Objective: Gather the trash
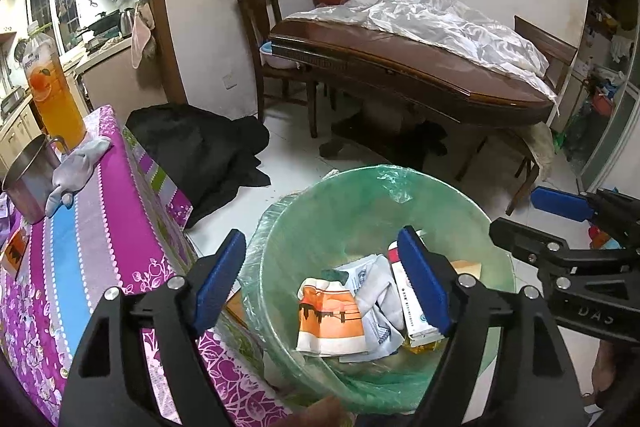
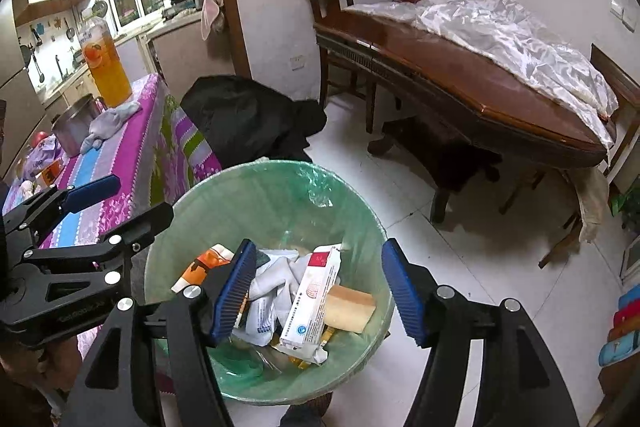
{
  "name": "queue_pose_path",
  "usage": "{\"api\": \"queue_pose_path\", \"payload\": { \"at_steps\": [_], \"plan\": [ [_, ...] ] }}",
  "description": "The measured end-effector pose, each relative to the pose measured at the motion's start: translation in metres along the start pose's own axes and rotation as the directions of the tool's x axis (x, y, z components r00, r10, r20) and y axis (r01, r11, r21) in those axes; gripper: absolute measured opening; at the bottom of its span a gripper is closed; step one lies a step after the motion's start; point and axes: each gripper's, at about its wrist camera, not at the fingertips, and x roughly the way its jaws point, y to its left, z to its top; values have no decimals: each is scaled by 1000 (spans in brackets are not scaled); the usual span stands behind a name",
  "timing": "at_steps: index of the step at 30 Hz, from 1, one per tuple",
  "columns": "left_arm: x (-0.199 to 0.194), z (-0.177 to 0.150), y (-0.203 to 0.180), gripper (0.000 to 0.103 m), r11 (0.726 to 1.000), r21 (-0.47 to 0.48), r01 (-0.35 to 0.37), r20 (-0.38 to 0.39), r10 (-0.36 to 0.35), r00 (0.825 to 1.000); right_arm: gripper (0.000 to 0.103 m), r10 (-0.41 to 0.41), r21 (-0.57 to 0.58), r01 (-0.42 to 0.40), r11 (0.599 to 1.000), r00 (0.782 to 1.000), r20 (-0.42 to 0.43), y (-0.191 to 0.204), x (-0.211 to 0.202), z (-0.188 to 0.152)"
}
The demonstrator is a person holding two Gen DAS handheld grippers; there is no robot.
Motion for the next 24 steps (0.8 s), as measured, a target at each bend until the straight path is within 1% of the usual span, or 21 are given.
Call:
{"api": "queue_pose_path", "payload": {
  "at_steps": [1, 2, 3, 4, 5, 6, 7, 8, 9, 10, 14, 16, 18, 19, 20, 21, 24],
  "plan": [
    [-2, -1, 1, 79, 1000, 0, 1, 2, -1, 1000, 69, 4, 0, -4, 1000, 1000, 20, 0, -5, -1],
    [-5, -2, 1, 82, 1000, 1, 3, 7, -3, 1000, 73, 1, -4, -1, 1000, 998, 57, 3, -15, -4],
    [-11, -4, 2, 84, 1000, 3, 3, 17, -4, 1000, 78, -13, -8, 14, 1000, 995, 96, 5, -25, -8],
    [-16, -7, 3, 89, 1000, 5, 4, 29, -4, 1000, 80, -29, -7, 30, 1000, 990, 137, 7, -36, -13],
    [-25, -12, 6, 95, 1000, 5, 4, 54, -5, 999, 87, -41, -5, 43, 999, 982, 185, 12, -49, -21],
    [-31, -15, 7, 97, 1000, 2, 6, 67, -6, 998, 92, -50, -4, 53, 999, 972, 230, 16, -62, -29],
    [-40, -20, 11, 97, 1000, -2, 8, 89, -8, 996, 94, -59, -5, 63, 998, 961, 269, 21, -73, -39],
    [-52, -28, 15, 97, 1000, -7, 7, 117, -6, 993, 98, -79, -7, 86, 996, 943, 322, 31, -88, -54],
    [-59, -32, 19, 97, 1000, -11, 5, 134, -4, 991, 98, -86, -7, 94, 996, 934, 348, 36, -96, -63],
    [-72, -40, 23, 97, 1000, -13, 5, 160, -2, 987, 98, -96, -6, 107, 994, 919, 383, 45, -108, -79],
    [-115, -70, 35, 97, 1000, -8, 17, 239, -14, 971, 98, -119, -2, 136, 991, 876, 468, 66, -143, -126],
    [-135, -89, 38, 97, 1000, -16, 14, 279, -9, 960, 98, -130, 11, 144, 989, 855, 503, 73, -158, -150],
    [-151, -107, 37, 97, 1000, -7, 14, 308, -11, 951, 98, -148, 32, 157, 987, 823, 549, 80, -175, -176],
    [-159, -119, 36, 97, 1000, -7, 16, 330, -13, 944, 98, -152, 35, 160, 986, 811, 565, 82, -180, -186],
    [-165, -128, 35, 97, 1000, -9, 15, 344, -11, 939, 98, -164, 39, 174, 984, 795, 584, 85, -188, -200],
    [-170, -137, 34, 97, 1000, -11, 18, 353, -13, 935, 98, -175, 47, 184, 982, 785, 594, 87, -192, -209],
    [-180, -160, 31, 97, 1000, -9, 24, 380, -19, 925, 98, -188, 83, 173, 981, 778, 599, 89, -207, -237]
  ]
}}
